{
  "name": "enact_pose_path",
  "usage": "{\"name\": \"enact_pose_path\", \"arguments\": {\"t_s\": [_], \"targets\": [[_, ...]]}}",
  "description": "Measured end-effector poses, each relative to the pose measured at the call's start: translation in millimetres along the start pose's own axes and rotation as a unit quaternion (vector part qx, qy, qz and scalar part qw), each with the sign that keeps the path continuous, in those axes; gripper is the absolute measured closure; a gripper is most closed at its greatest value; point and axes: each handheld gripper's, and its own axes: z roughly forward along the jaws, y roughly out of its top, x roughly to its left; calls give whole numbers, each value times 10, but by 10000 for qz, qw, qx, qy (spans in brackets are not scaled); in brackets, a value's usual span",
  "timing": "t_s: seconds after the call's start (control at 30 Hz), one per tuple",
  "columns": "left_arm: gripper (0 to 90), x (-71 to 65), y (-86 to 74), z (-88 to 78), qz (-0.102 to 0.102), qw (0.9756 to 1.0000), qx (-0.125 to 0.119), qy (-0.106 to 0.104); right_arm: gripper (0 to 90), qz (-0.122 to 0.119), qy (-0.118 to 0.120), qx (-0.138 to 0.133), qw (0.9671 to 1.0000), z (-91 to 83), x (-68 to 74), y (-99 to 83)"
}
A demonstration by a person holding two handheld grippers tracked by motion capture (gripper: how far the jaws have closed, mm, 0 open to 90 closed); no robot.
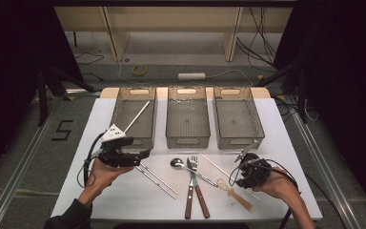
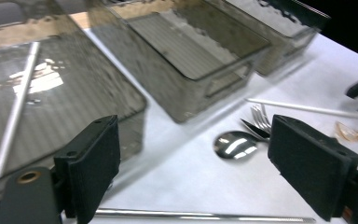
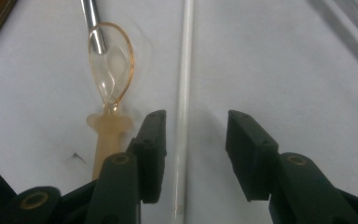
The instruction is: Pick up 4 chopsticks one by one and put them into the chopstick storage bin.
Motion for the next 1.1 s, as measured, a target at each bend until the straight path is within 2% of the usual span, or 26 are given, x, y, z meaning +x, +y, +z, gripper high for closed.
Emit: {"name": "enact_pose_path", "arguments": {"t_s": [0.1, 0.2, 0.6, 0.77, 1.1], "targets": [[160, -82, -55, -8, 97, 9999, -54, -59, 629, -19, 1, 76, 10000, 17, -1, -6], [159, -116, -105, -27, 197, 9998, -76, -18, 661, -30, 24, 131, 9999, 31, -1, -7], [157, -229, -265, -95, 199, 9995, -232, -4, 737, -49, 118, 294, 9995, 81, 35, 7], [156, -308, -309, -85, 283, 9994, -169, -41, 771, -28, 126, 382, 9992, 113, 37, 6], [157, -307, -322, -89, 284, 9994, -169, -59, 823, -44, 48, 416, 9991, 129, 52, 14]]}}
